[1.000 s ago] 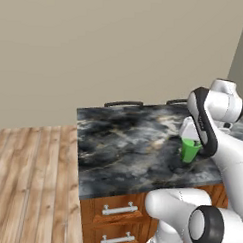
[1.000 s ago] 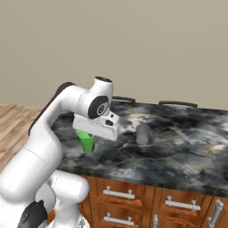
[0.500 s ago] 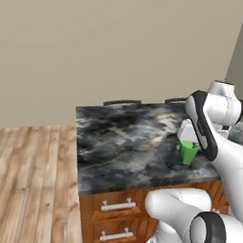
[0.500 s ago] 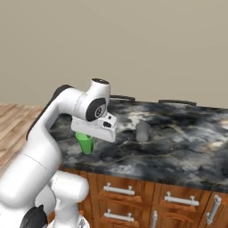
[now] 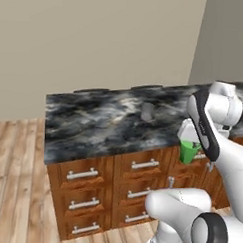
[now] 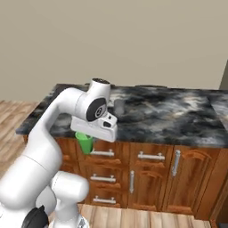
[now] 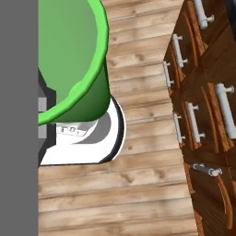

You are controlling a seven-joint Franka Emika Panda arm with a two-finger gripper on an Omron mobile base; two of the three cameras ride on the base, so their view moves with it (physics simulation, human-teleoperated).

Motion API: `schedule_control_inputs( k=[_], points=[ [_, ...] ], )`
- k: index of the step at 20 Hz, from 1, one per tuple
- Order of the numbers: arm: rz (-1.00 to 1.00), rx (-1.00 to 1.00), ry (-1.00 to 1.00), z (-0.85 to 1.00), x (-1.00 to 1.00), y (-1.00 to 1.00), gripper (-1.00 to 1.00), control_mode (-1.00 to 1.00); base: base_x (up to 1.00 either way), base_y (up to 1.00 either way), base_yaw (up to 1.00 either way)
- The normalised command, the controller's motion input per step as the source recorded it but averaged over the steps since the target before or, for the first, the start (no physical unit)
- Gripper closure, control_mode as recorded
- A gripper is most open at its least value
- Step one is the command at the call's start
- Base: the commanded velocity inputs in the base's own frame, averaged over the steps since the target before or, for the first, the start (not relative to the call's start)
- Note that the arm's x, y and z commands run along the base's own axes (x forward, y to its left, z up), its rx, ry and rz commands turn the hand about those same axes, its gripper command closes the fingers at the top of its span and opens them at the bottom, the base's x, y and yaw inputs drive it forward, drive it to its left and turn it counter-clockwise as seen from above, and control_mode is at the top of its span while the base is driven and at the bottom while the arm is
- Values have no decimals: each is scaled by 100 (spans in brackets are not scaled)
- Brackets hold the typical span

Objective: Pick the cup and glass cup and place them in the sink. Then turn on the water.

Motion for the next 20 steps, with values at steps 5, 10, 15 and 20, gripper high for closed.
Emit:
schedule_control_inputs(
  k=[5,10,15,20],
  points=[
    [0,0,0,0,0,0,100,100,0,0,-29],
    [0,0,0,0,0,0,100,100,-12,-19,-52],
    [0,0,0,0,0,0,100,100,-10,-11,-65],
    [0,0,0,0,0,0,100,100,-2,-1,-64]
  ],
)
